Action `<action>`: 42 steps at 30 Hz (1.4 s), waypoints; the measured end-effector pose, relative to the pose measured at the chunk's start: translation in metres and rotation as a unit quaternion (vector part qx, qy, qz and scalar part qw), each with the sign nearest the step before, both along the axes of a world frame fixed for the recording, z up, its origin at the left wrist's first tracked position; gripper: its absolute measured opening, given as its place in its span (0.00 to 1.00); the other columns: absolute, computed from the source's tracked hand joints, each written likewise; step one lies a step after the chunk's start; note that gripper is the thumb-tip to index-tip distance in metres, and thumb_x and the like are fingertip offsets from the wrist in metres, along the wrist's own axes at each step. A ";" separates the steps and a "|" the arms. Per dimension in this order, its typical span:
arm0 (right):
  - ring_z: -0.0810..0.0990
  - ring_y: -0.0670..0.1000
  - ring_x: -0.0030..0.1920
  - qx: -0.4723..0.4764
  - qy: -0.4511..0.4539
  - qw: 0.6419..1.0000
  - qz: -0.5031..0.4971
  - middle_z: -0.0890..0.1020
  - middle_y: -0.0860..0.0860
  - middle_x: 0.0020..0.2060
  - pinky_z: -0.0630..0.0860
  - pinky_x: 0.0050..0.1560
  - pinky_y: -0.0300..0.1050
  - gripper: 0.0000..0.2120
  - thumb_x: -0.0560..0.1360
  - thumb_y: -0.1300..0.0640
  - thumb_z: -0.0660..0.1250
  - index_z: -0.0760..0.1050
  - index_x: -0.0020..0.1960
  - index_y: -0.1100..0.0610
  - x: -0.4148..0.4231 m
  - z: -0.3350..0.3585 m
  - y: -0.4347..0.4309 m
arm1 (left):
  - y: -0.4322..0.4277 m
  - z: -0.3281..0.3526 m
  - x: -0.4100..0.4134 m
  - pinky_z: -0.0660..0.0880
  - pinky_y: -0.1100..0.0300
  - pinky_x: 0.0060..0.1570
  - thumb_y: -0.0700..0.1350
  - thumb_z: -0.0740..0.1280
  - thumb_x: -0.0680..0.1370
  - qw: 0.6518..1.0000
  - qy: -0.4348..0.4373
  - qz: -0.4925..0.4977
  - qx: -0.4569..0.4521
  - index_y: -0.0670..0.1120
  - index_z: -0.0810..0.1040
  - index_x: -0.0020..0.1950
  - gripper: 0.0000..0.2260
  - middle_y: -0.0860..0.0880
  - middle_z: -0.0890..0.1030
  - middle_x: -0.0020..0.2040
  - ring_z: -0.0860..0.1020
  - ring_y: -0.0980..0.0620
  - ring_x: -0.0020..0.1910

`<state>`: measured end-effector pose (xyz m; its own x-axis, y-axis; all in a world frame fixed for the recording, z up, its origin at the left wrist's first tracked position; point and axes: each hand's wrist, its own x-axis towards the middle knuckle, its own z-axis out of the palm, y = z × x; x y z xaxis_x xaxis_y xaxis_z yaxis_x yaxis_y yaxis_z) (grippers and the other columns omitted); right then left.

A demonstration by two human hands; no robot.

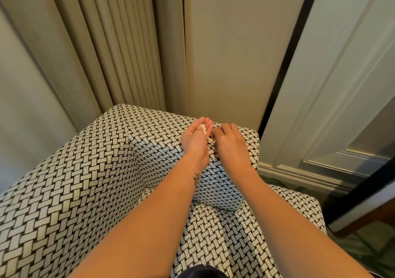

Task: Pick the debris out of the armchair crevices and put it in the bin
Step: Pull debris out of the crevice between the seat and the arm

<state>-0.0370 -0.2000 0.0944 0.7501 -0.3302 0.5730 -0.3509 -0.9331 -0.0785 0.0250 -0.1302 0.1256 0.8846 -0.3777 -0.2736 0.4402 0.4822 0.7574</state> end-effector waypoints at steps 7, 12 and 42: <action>0.77 0.57 0.46 0.001 -0.019 0.999 0.031 0.83 0.55 0.44 0.77 0.44 0.53 0.11 0.69 0.69 0.74 0.81 0.50 0.61 -0.002 -0.004 -0.004 | 0.001 0.000 0.000 0.80 0.62 0.56 0.30 0.58 0.83 1.000 0.000 -0.007 0.002 0.37 0.76 0.67 0.14 0.41 0.82 0.59 0.83 0.50 0.57; 0.77 0.56 0.46 0.010 -0.017 0.999 0.032 0.83 0.54 0.45 0.78 0.44 0.52 0.08 0.72 0.65 0.75 0.82 0.51 0.61 -0.002 -0.007 -0.007 | 0.002 0.001 0.000 0.81 0.63 0.52 0.31 0.58 0.84 1.000 0.010 -0.010 -0.010 0.37 0.76 0.68 0.14 0.42 0.82 0.58 0.83 0.49 0.58; 0.77 0.44 0.55 0.329 -0.114 0.936 0.043 0.75 0.44 0.57 0.76 0.57 0.41 0.17 0.80 0.57 0.67 0.75 0.68 0.50 -0.154 0.027 0.044 | 0.037 0.024 -0.133 0.77 0.52 0.62 0.51 0.52 0.86 0.965 0.170 -0.134 -0.147 0.34 0.78 0.57 0.23 0.36 0.82 0.55 0.81 0.43 0.51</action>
